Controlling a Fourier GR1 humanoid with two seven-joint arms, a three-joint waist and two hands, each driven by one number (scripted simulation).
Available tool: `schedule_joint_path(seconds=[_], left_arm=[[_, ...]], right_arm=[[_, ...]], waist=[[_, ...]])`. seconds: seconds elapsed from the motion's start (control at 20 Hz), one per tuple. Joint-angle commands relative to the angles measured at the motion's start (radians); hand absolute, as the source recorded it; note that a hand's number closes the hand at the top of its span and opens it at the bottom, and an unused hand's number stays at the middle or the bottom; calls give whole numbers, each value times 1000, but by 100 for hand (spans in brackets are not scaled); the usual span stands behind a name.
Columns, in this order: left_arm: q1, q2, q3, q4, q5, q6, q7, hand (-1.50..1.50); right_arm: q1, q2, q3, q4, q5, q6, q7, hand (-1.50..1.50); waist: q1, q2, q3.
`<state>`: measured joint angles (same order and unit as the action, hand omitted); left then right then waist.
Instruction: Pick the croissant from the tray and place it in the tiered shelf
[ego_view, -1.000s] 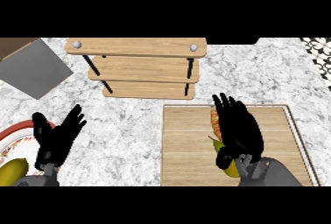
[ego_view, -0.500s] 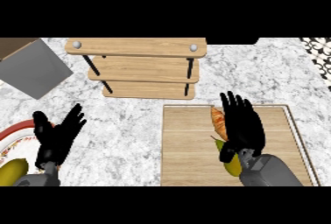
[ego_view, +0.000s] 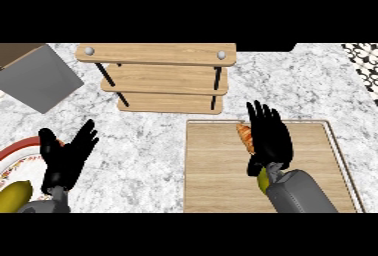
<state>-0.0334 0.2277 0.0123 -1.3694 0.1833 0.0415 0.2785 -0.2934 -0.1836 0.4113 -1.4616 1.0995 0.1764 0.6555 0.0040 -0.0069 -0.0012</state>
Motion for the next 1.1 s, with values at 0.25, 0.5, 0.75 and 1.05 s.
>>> schedule_joint_path(seconds=[0.25, 0.5, 0.75, 1.05], left_arm=[[-22, -6, 22, 17, 0, -16, 7, 0], [-26, -4, 23, -40, -9, 11, 77, 0], [4, -22, 10, -74, -24, 18, 71, 0], [-44, -40, -19, 20, -24, -38, 7, 0]], right_arm=[[-4, -27, 30, 157, 2, 124, -132, 150], [28, 17, 55, 153, 10, 53, -196, 150], [35, 55, 71, 153, 35, -27, -248, 150], [-10, 178, 191, 61, -281, -29, 23, 150]], waist=[[6, 10, 1], [2, 6, 2], [4, 6, 2], [77, 28, 5]])
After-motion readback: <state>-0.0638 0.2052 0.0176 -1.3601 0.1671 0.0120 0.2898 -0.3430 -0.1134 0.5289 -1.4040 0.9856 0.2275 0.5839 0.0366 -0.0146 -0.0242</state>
